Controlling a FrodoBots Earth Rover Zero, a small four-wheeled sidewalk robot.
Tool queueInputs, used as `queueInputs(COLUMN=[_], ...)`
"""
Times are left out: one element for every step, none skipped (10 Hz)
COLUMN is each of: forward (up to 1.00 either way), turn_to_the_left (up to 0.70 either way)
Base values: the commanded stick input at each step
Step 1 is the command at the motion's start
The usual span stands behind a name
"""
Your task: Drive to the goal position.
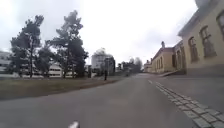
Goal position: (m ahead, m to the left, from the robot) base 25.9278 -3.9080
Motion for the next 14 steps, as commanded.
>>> queueInputs(forward=[0.00, 0.32, 0.70, 0.70, 0.70, 0.70, 0.70, 0.70, 0.70, 0.70, 0.70, 0.70, 0.70, 0.70], turn_to_the_left=[-0.70, -0.54, -0.35, -0.35, -0.35, -0.35, -0.35, -0.35, -0.35, -0.35, -0.35, -0.35, -0.35, -0.35])
